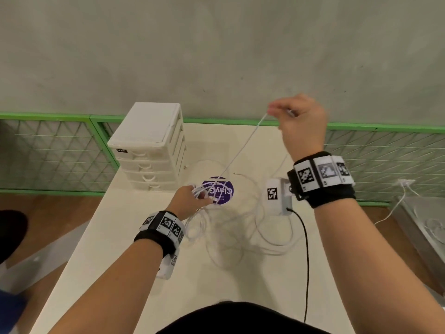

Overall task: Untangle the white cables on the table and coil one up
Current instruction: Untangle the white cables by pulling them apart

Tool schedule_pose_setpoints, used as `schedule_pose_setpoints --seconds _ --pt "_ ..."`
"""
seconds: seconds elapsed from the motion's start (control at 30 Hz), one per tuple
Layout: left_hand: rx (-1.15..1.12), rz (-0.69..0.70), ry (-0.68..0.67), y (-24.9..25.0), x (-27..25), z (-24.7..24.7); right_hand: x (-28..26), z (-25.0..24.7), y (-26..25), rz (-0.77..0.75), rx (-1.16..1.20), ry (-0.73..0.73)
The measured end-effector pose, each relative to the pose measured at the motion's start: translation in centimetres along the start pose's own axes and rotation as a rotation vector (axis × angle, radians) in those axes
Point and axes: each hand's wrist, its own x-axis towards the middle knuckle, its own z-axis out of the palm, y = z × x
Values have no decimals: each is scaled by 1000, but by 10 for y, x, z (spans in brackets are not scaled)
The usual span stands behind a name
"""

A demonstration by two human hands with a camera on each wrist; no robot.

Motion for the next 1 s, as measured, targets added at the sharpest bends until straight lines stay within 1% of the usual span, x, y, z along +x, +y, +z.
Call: schedule_pose_setpoints --seconds 0.07,0.1,0.13,0.17,0.2,0.23,0.27,0.3,0.4,0.43,0.47,0.5,0.6,0.67,0.7,0.77,0.83,0.87,0.93,1.0 --pt "61 -35 -7 -15 -1 -3 9 -16 11 96 28 145" --pt "73 -49 6 -19 -2 -5 11 -23 19 162 7 191" --pt "58 -54 29 -22 -3 -7 11 -27 27 234 -71 185" --pt "24 -56 63 -21 -3 -10 7 -29 37 308 -204 125" --pt "-16 -54 97 -18 -3 -12 1 -29 47 366 -363 20" --pt "-45 -54 121 -11 -2 -13 -7 -26 55 383 -494 -101" --pt "-63 -40 129 -4 -1 -15 -17 -20 58 354 -565 -216" --pt "-69 -19 127 5 0 -16 -27 -12 58 287 -564 -317" --pt "-80 84 127 31 3 -17 -51 18 42 92 -330 -608" --pt "-78 121 131 39 4 -17 -58 27 38 44 -297 -682" --pt "-71 146 134 46 4 -18 -63 34 35 5 -302 -719" --pt "-63 161 136 53 3 -18 -66 39 35 -23 -323 -719" --pt "-45 182 134 61 1 -18 -65 41 34 -44 -377 -631" --pt "-70 179 144 61 -1 -17 -61 41 30 -95 -366 -581" --pt "-80 181 146 60 0 -16 -59 41 26 -133 -323 -524" --pt "-22 167 123 57 1 -13 -49 38 13 -159 -176 -335" --pt "79 107 71 46 0 -9 -27 29 -2 -90 3 -101" --pt "105 74 37 36 0 -7 -14 21 -7 -40 70 -9" --pt "129 25 5 16 -1 -4 11 3 -10 54 90 112" --pt "141 -20 25 2 -4 -5 22 -10 2 134 30 160"
